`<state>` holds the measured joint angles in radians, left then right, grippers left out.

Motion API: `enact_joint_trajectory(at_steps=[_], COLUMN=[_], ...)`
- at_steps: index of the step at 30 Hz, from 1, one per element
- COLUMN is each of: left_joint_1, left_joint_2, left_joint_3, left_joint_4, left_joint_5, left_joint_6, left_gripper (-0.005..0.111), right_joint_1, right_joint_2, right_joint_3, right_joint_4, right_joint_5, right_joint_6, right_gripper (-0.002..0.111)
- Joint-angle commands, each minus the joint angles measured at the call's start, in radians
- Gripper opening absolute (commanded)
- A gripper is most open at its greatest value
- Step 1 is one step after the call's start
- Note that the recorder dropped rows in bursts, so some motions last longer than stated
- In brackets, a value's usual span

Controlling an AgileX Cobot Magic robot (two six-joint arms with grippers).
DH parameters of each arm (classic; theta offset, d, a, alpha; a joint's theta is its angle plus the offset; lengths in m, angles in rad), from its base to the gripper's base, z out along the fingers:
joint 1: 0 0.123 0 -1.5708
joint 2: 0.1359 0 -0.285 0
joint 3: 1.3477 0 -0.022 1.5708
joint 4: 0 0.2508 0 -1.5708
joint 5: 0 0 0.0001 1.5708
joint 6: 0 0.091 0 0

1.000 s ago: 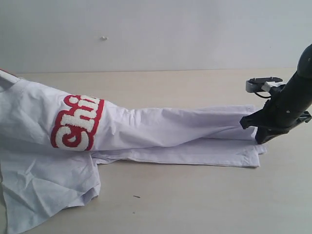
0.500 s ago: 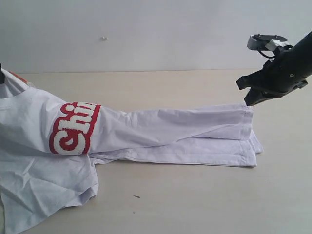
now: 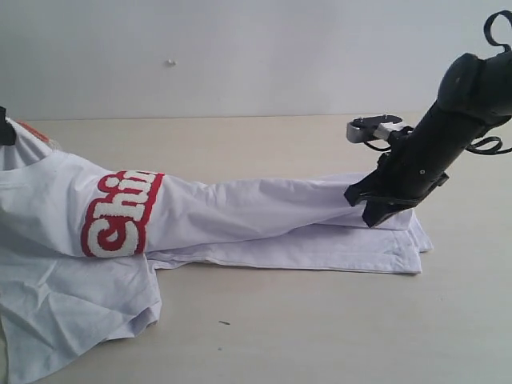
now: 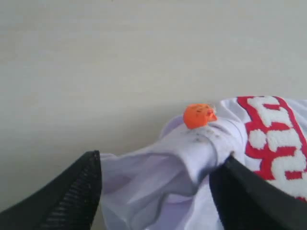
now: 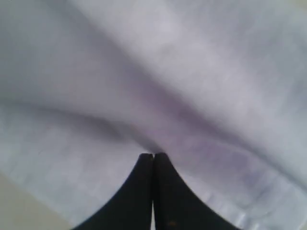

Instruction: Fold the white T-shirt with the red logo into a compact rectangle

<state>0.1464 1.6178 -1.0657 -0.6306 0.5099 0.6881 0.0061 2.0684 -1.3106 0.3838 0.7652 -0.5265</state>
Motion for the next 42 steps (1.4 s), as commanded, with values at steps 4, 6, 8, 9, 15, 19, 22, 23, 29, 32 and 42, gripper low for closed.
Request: enact_joint_trajectory(at_steps=[4,6,8,9,15,19,22,23,29,32,42], left_joint_1=[0.003,0.003,0.003,0.003,0.005,0.005,0.007,0.009,0.068,0.107,0.135], left_joint_2=[0.0,-0.004,-0.014,-0.019,-0.033,-0.033,-0.036,-0.038,-0.063,-0.076,-0.076], left_joint_3=[-0.007,-0.007,-0.007,-0.007,-0.035,-0.067,-0.083,-0.087,-0.088,-0.088,-0.088], left_joint_4=[-0.03,-0.048,-0.077,-0.092,-0.137,-0.137,-0.137,-0.137,-0.17,-0.195,-0.358], left_joint_5=[0.077,0.056,0.014,-0.006,0.013,0.101,0.138,0.14,0.151,0.176,0.278], left_joint_6=[0.068,0.074,0.074,0.074,0.09,0.096,0.095,0.092,0.085,0.085,0.175], left_gripper=[0.063,0.063,0.063,0.063,0.063,0.063,0.063,0.063,0.063,0.063,0.063], right_joint_1=[0.011,0.011,0.011,0.011,0.011,0.011,0.011,0.011,0.011,0.011,0.011], right_joint_2=[0.061,0.081,0.105,0.113,0.149,0.149,0.149,0.149,0.149,0.149,0.149], right_joint_3=[-0.002,-0.002,-0.002,-0.002,-0.002,-0.002,-0.002,-0.002,-0.002,-0.002,-0.002], right_joint_4=[-0.047,-0.07,-0.103,-0.118,-0.234,-0.253,-0.256,-0.256,-0.275,-0.282,-0.286], right_joint_5=[-0.156,-0.156,-0.156,-0.156,-0.151,-0.142,-0.132,-0.129,-0.106,-0.099,-0.09], right_joint_6=[0.059,0.059,0.087,0.096,0.182,0.195,0.197,0.197,0.2,0.222,0.222], right_gripper=[0.0,0.0,0.0,0.0,0.0,0.0,0.0,0.0,0.0,0.0,0.0])
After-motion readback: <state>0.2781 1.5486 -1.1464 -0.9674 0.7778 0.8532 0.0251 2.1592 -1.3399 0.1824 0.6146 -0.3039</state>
